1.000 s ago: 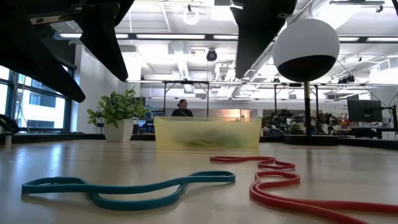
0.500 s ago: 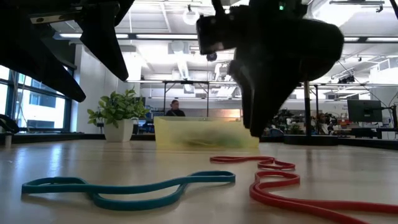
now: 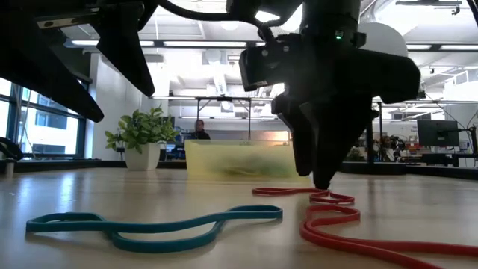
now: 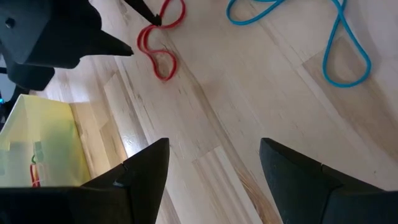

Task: Pick and place rubber bands into bin
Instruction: Put the top red rubber band into the yellow bin

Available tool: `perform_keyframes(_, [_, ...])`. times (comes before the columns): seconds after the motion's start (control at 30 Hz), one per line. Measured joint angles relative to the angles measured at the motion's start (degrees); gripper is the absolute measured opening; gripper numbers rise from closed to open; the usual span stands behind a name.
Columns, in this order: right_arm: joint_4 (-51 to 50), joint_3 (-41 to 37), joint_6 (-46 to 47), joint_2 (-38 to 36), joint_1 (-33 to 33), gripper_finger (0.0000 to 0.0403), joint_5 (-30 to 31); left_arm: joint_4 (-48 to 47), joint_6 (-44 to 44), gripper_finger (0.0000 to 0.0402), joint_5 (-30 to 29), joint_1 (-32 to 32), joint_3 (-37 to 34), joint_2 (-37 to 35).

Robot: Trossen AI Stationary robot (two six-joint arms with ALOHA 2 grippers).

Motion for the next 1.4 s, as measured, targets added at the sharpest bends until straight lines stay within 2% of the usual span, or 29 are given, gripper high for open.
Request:
perform_keyframes(0.47, [3.0, 0.0, -1.8, 0.0, -2.9, 0.0173, -4.6, -0.2, -0.1, 0.0238, -0.2, 0.0, 0.0, 0.0])
perform_keyframes(1.03, [4.7, -4.4, -0.1, 0.3, -3.0, 0.0164, -4.3, -0.4, -0.2, 0.0238, -0.2, 0.0, 0.0, 0.0])
perform_keyframes(1.17, [5.2, -4.5, -0.3, 0.3, -2.9, 0.0143, -4.1, -0.4, -0.2, 0.0238, -0.2, 0.0, 0.0, 0.0])
perform_keyframes(1.4, [6.2, -4.5, -0.8, 0.4, -2.9, 0.0082, -4.2, -0.3, -0.2, 0.0238, -0.2, 0.0, 0.0, 0.0])
